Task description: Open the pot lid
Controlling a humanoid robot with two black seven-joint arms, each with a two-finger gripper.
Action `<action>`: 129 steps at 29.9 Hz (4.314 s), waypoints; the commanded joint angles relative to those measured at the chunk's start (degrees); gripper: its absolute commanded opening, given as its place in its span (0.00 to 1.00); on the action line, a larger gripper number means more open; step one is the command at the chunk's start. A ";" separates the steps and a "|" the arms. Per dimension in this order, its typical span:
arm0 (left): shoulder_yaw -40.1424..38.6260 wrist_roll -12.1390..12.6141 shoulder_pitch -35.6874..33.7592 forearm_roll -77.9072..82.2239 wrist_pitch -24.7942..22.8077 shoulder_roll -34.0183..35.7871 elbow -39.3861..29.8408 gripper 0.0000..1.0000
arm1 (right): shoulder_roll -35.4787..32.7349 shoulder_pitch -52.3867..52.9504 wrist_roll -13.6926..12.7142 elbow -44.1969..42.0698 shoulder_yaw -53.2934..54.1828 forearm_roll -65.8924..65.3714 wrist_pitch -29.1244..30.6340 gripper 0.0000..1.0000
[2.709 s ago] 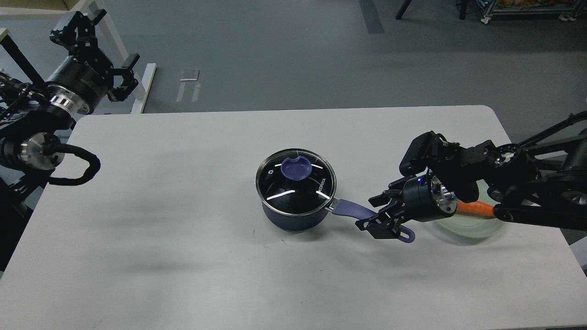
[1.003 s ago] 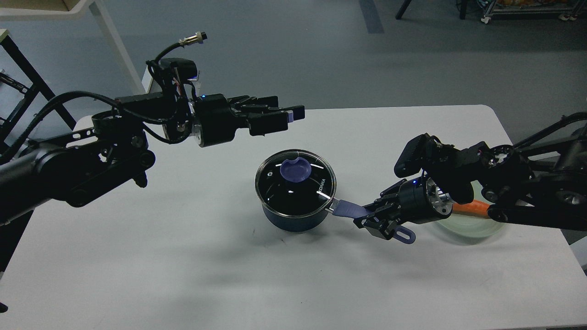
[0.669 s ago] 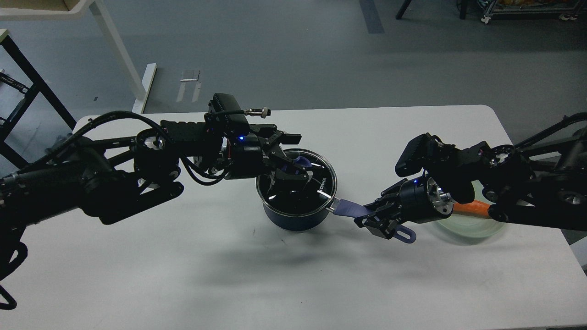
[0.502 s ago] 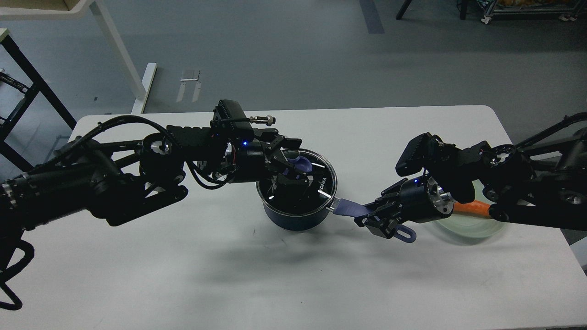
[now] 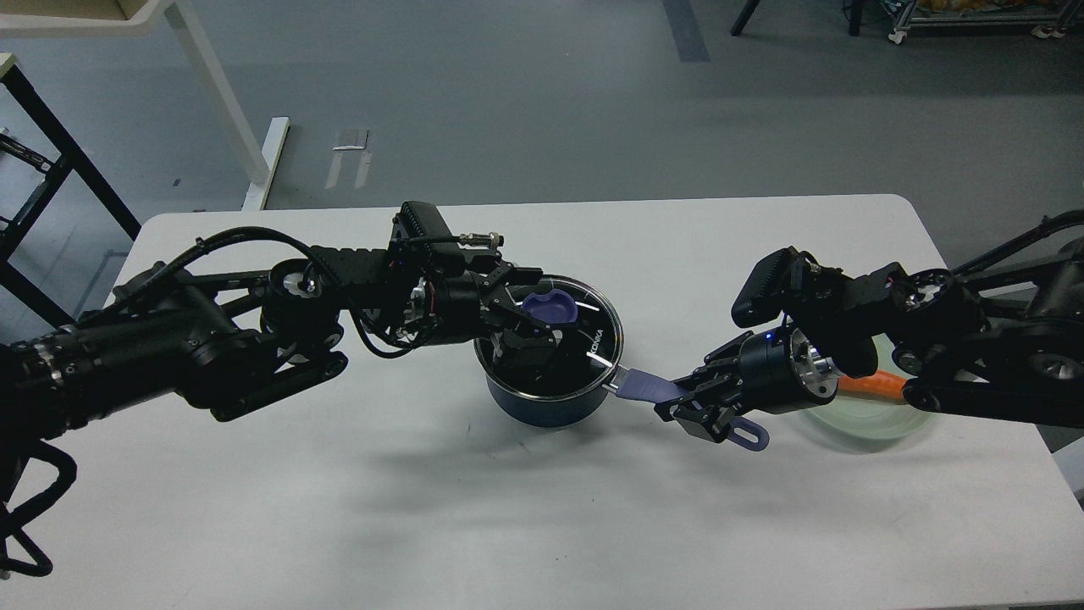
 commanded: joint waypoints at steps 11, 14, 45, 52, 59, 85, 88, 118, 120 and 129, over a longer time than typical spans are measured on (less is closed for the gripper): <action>0.25 -0.09 -0.36 -0.19 0.02 0.24 0.03 0.55 | 0.01 -0.04 0.00 -0.78 0.17 0.09 0.00 0.22; 0.16 -0.18 -0.54 -0.37 -0.16 0.24 -0.15 0.52 | 0.27 -0.13 0.00 -1.30 0.17 0.09 0.00 0.23; 7.99 -4.72 3.40 -5.55 3.00 27.13 4.33 0.49 | 0.01 -0.40 0.00 -1.39 0.52 0.70 0.00 0.23; 8.08 -4.72 8.33 -5.55 5.46 26.34 6.79 0.50 | 0.01 -0.83 0.00 -1.39 0.52 0.70 0.00 0.23; 8.08 -4.72 10.80 -5.55 7.31 24.58 10.83 0.50 | -0.43 -0.83 0.00 -1.31 0.52 0.70 0.00 0.23; 7.20 -4.72 5.36 -24.33 6.61 25.37 10.66 0.99 | -2.27 -0.75 -0.09 -1.31 4.99 9.31 -0.62 0.92; 7.20 -4.72 3.33 -32.85 6.52 25.46 10.75 0.99 | -3.94 -0.75 0.00 -1.31 7.28 10.54 -0.62 0.96; -4.23 -4.72 -0.28 -107.57 -5.59 16.50 13.73 0.99 | -10.90 -19.28 0.18 -19.23 53.43 78.03 -1.06 1.00; -4.32 -4.72 -0.19 -113.71 -8.32 16.67 13.91 0.99 | -9.23 -21.56 0.18 -21.59 55.27 81.11 -1.15 1.00; -6.68 -4.72 3.41 -123.58 -12.11 15.18 16.02 0.99 | 0.43 -34.49 1.76 -29.07 73.28 86.31 -0.97 1.00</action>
